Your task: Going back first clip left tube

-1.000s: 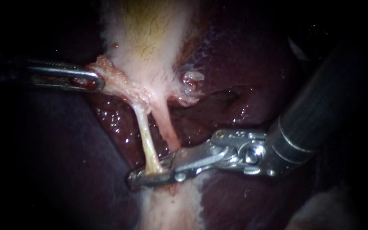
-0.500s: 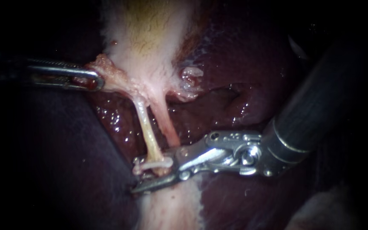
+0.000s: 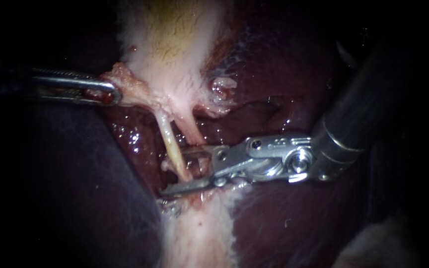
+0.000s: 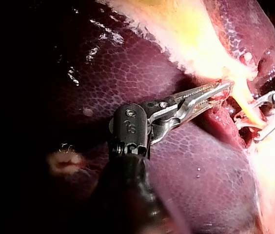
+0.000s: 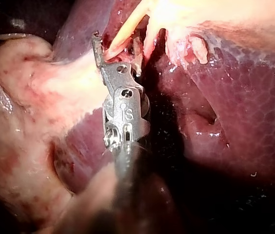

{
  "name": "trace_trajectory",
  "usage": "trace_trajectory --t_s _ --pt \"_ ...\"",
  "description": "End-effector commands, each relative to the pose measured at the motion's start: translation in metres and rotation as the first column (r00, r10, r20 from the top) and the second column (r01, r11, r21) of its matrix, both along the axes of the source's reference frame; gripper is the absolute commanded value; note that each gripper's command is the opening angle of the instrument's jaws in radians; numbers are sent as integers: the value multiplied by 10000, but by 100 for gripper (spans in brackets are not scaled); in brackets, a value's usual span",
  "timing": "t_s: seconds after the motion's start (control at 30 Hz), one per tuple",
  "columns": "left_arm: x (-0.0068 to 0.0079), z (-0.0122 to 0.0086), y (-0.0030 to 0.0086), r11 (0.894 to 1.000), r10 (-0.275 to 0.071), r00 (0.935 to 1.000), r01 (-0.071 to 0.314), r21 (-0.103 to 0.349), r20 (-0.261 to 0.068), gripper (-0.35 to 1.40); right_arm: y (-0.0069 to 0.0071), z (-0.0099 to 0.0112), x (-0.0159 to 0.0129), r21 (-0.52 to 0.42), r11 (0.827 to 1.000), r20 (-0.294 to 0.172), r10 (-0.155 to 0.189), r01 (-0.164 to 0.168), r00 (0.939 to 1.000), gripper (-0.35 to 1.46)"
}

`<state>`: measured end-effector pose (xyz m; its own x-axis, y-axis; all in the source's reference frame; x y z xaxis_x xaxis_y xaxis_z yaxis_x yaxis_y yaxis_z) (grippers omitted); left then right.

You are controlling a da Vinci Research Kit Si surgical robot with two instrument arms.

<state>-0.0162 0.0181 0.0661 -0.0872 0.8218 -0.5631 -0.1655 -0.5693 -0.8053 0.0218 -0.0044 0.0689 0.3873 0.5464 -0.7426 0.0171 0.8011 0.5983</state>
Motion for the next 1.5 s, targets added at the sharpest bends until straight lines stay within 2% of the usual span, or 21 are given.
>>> trace_trajectory --t_s 0.03,0.27,0.47,0.67,0.8,0.97,1.07,1.23,1.4,1.5 --pt "0 0 0 10000 0 10000 0 -1 -3 -35 1 -1 -2 -51 10000 -19 -29 29 10000 50" --pt "1 0 0 10000 4 10000 -4 -2 -1 -35 0 -2 -10 4 9999 -87 -162 162 9998 50" --pt "1 1 0 10000 4 10000 -4 -4 -1 -35 -2 -4 -10 96 9983 -259 -570 573 9980 50" --pt "1 1 0 10000 5 10000 -5 -5 -1 -35 -12 -7 -2 204 9958 -601 -874 888 9944 50" --pt "0 1 0 10000 2 10000 -2 -5 -2 -35 -22 -8 9 287 9939 -1092 -1026 1063 9887 50" --pt "0 1 0 10000 2 10000 -2 -5 -3 -35 -32 -6 20 217 9915 -1215 -1244 1279 9848 50" --pt "0 1 0 10000 2 10000 -2 -5 -3 -35 -33 -4 20 206 9915 -1215 -1252 1286 9847 50" --pt "0 1 0 10000 2 10000 -2 -5 -3 -35 -26 2 18 218 9916 -1212 -1238 1274 9849 50" --pt "0 1 0 10000 2 10000 -2 -5 -3 -35 -17 9 13 -203 9949 -1164 -1003 986 9881 50" --pt "0 1 0 10000 3 10000 -3 -5 -2 -35 -13 11 7 -624 9931 -1129 -1055 989 9880 50"
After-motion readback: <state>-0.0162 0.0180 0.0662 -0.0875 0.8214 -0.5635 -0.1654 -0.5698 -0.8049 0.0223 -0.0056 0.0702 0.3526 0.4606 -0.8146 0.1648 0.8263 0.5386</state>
